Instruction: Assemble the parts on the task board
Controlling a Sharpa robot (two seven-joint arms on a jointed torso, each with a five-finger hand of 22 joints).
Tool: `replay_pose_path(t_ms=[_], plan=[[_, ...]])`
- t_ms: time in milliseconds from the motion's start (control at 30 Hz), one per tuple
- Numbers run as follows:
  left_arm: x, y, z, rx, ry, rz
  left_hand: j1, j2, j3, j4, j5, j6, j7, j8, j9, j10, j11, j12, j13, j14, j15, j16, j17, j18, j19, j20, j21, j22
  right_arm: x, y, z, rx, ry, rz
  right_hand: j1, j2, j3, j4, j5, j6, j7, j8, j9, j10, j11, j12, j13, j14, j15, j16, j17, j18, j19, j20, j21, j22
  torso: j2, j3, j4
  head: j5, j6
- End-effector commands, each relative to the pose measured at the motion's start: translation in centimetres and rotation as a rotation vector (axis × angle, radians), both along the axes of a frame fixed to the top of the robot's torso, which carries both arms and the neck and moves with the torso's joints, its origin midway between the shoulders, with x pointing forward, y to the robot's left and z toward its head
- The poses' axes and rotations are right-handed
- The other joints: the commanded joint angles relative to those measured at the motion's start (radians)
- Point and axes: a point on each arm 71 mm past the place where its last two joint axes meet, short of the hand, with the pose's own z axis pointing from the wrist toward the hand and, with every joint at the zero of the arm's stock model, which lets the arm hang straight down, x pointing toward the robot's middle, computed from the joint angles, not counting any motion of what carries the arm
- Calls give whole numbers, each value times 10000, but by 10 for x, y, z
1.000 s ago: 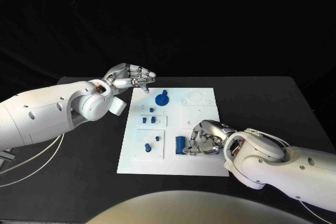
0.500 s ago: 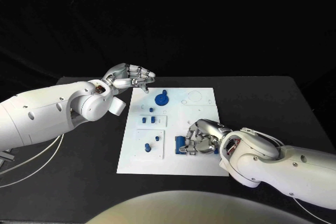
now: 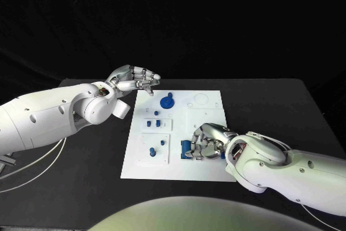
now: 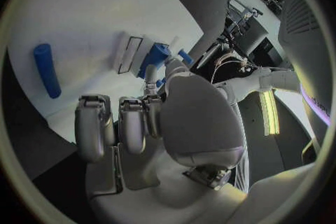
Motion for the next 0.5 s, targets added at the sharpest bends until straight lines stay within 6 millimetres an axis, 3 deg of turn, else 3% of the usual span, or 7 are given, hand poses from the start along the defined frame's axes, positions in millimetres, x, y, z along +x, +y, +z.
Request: replay_pose_path(t_ms=[33, 300, 500], plan=[[0, -2, 1, -70, -23, -171, -45, 46, -24, 35, 50, -85, -12, 38, -11, -42, 8, 34, -7, -75, 26, -36, -15, 138, -27, 70, -35, -9, 1, -2, -3, -505, -378, 119, 178, -12, 116, 8, -11, 116, -5, -59, -21, 330, -64, 50, 1501, 892, -95, 64, 1841, -180, 759, -85, 53, 2376, -5, -1, -6, -8, 1], [0, -2, 1, -67, -16, -173, -45, 46, -24, 35, 50, -85, -12, 38, -11, -42, 8, 34, -7, -75, 26, -36, -15, 138, -27, 70, -35, -9, 5, -4, -2, -507, -829, -141, 195, 154, 410, 44, -14, 174, -20, -104, -69, 360, -78, 91, 1546, 899, -108, 78, 1874, -191, 778, -98, 111, 2391, 1, 8, 15, -2, 1], [0, -1, 1, -58, -15, -152, -45, 46, -24, 35, 50, -85, -12, 38, -11, -42, 8, 34, -7, -75, 26, -36, -15, 138, -27, 70, -35, -9, 4, -6, 1, -67, -884, -270, -134, 79, 460, 56, -41, 186, 4, -126, -91, 345, -61, 50, 1521, 898, -98, 75, 1867, -182, 764, -97, 69, 2379, -5, 3, -5, 13, 1]])
